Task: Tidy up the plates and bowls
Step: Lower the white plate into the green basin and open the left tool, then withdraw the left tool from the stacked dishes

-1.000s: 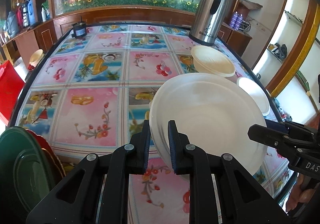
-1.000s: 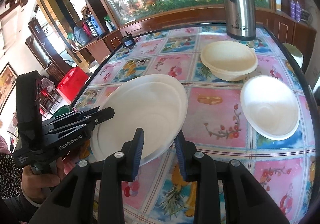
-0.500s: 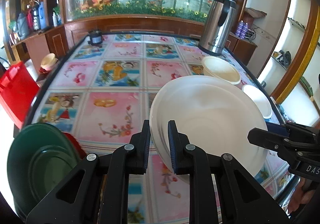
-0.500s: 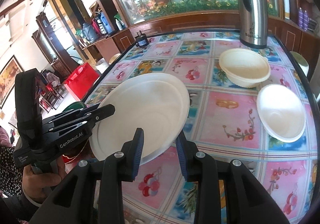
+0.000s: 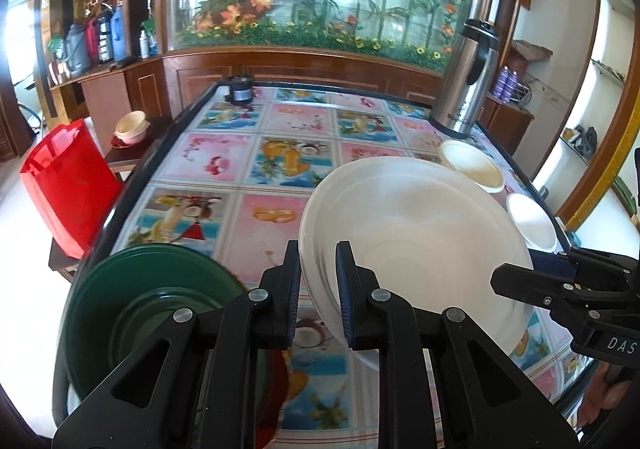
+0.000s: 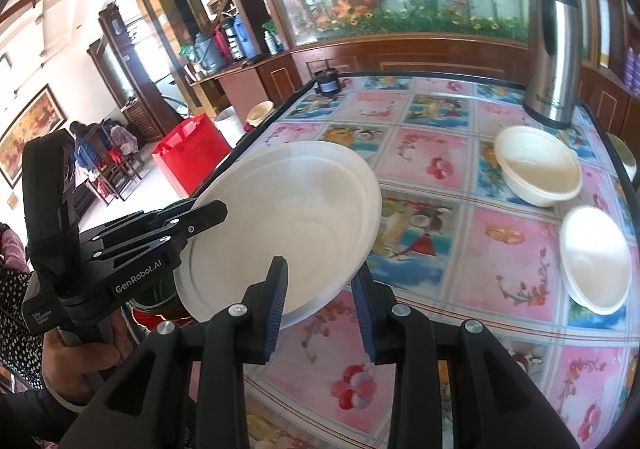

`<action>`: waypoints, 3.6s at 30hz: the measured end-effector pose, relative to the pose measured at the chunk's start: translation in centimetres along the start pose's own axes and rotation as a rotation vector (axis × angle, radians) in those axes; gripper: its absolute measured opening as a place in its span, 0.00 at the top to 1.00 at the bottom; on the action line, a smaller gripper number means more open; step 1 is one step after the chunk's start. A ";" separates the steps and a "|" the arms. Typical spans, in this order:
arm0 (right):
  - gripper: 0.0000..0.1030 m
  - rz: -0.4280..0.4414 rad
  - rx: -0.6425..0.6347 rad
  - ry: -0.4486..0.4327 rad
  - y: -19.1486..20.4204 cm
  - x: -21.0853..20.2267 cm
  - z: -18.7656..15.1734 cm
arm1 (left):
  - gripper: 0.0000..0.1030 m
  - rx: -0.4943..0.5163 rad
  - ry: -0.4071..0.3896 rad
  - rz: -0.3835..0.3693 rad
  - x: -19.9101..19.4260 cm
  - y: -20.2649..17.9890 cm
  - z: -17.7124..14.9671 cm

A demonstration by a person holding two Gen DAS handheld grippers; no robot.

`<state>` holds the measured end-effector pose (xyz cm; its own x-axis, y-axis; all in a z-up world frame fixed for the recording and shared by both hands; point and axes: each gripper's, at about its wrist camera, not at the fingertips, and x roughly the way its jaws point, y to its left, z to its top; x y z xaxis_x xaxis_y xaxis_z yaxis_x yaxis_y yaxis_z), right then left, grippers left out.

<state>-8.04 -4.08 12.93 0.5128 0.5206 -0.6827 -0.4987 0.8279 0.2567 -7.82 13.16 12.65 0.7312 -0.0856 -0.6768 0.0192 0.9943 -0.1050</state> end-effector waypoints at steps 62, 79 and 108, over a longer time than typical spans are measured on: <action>0.62 0.118 -0.219 0.191 13.2 9.4 0.0 | 0.84 -0.154 0.071 0.234 -1.6 14.8 -7.2; 0.51 0.139 -0.142 0.170 10.8 8.4 0.1 | 0.43 -0.125 -0.020 0.290 -3.2 13.0 -5.7; 0.32 -0.039 0.142 -0.030 -5.2 -3.4 -1.5 | 0.42 0.047 -0.015 0.071 2.5 -3.1 -1.0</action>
<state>-8.26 -10.46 12.89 0.5516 0.4916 -0.6739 -0.3754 0.8677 0.3258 -6.80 9.84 10.54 0.7418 -0.0138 -0.6705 -0.0013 0.9998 -0.0220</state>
